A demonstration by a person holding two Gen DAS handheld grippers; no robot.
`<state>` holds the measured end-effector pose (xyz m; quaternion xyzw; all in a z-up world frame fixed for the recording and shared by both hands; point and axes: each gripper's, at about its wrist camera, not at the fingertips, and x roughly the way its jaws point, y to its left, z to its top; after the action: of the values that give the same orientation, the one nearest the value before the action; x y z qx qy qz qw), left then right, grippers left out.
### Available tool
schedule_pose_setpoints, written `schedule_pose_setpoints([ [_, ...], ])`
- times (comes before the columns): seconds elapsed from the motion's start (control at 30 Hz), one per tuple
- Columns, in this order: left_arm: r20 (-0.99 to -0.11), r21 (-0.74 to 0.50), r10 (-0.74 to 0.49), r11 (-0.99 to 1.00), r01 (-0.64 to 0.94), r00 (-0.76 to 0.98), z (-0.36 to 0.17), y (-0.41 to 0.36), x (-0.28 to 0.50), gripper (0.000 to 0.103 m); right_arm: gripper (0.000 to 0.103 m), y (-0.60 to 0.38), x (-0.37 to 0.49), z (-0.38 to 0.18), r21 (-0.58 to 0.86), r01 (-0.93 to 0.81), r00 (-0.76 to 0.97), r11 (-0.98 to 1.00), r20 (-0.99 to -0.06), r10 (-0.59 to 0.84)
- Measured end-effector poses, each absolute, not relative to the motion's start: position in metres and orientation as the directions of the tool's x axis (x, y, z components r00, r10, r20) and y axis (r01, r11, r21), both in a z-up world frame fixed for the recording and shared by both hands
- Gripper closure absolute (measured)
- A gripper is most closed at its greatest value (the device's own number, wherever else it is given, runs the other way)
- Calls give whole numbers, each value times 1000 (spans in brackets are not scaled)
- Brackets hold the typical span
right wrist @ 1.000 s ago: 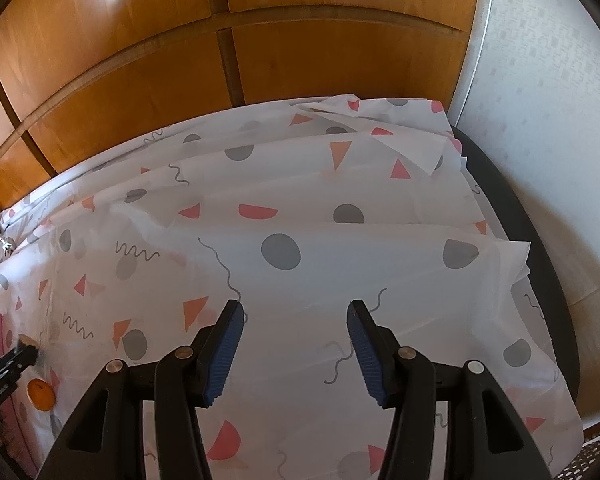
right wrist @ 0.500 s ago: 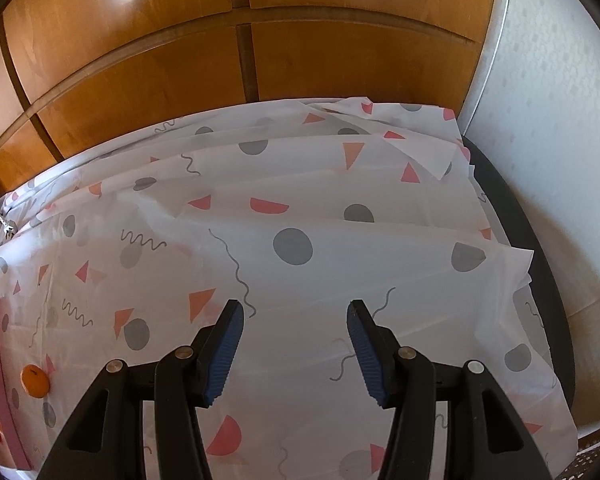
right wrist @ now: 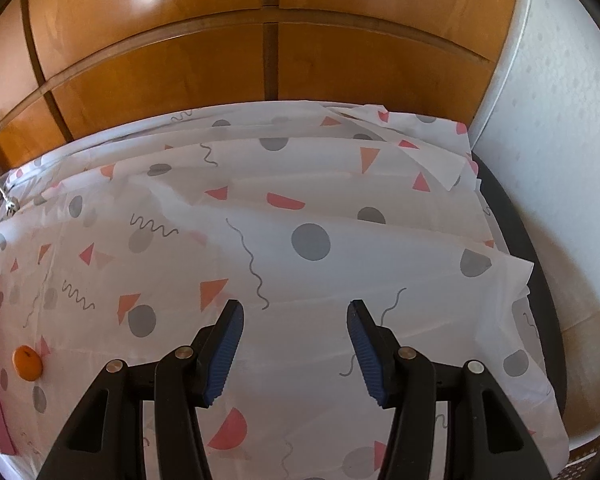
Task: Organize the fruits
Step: 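Carry the dark cylindrical slice into the pink tray and open the left gripper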
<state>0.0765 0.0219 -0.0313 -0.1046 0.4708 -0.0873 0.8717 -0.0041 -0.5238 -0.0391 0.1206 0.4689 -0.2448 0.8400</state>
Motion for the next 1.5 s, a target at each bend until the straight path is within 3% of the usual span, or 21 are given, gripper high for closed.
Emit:
schedule_pose_setpoints([
  [0.37, -811, -302, -233, 952, -43, 536, -53, 58, 62, 60, 48, -530, -7, -39, -58, 561, 422, 826, -838, -346],
  [1.0, -826, -226, -183, 974, -15, 534, -67, 36, 74, 59, 48, -520, -1, -40, -72, 531, 438, 844, -830, -346],
  [1.17, -814, -228, -174, 973, -29, 554, -62, 39, 69, 47, 48, -522, -1, -41, -75, 542, 426, 837, -834, -351],
  [1.3, -802, -214, -164, 977, -20, 574, -53, 37, 62, 47, 48, -524, -3, -38, -57, 547, 440, 835, -829, -345],
  [1.4, -791, -211, -166, 978, -7, 588, -47, 35, 56, 47, 48, -515, -2, -32, 14, 485, 515, 875, -813, -272],
  [1.5, -789, -213, -172, 977, 0, 589, -43, 34, 53, 47, 48, -496, 4, -31, -3, 402, 540, 915, -807, -239],
])
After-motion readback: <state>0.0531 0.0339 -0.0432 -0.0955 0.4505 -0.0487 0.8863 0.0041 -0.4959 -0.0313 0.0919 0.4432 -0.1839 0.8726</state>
